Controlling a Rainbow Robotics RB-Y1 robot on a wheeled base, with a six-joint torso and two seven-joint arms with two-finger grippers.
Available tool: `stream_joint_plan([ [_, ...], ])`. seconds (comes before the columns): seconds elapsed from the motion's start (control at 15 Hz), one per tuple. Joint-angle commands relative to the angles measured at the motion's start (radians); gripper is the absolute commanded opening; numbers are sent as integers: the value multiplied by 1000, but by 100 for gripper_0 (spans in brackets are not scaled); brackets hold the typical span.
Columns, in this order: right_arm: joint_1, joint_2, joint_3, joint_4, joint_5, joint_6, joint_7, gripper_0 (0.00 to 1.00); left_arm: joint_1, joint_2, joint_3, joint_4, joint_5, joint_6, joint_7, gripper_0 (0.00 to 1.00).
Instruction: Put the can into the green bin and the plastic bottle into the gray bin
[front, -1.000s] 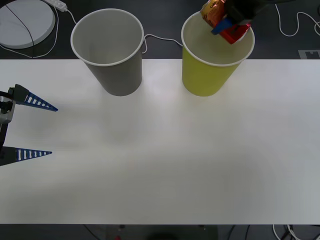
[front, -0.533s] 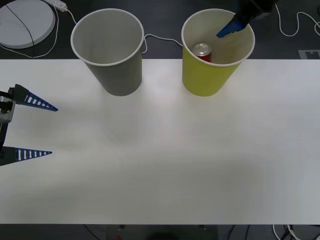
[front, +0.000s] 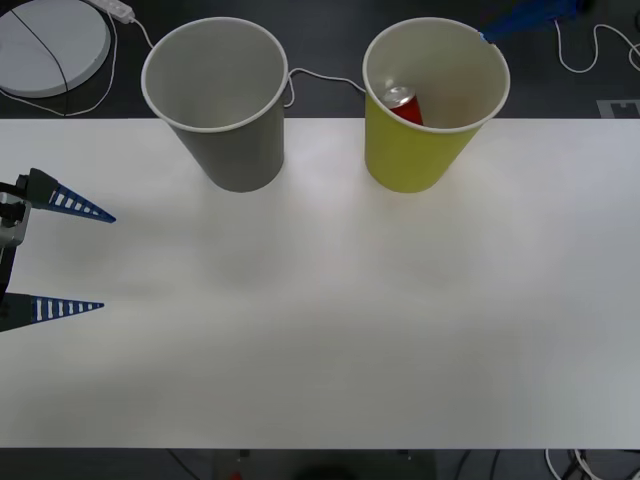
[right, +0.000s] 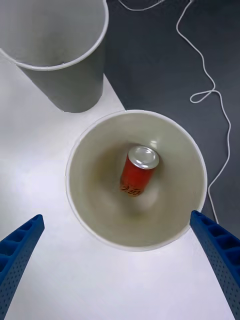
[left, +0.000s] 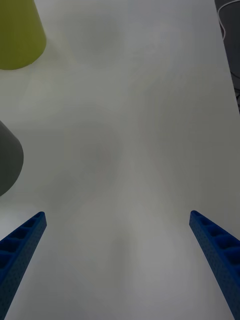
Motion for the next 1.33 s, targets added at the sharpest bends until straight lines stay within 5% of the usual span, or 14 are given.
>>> stream_joint_plan([
  [0.07, 151, -73, -128, -132, -73, 0, 17, 100, 0, 0, 0, 0, 0, 0, 0, 100],
  [0.53, 628, -133, -499, -392, -231, 0, 189, 100, 0, 0, 0, 0, 0, 0, 0, 100],
  [0.93, 889, -73, -661, -454, -286, 0, 454, 100, 0, 0, 0, 0, 0, 0, 0, 100],
  [1.33, 1066, 7, -697, -449, -300, 0, 692, 100, 0, 0, 0, 0, 0, 0, 0, 100],
])
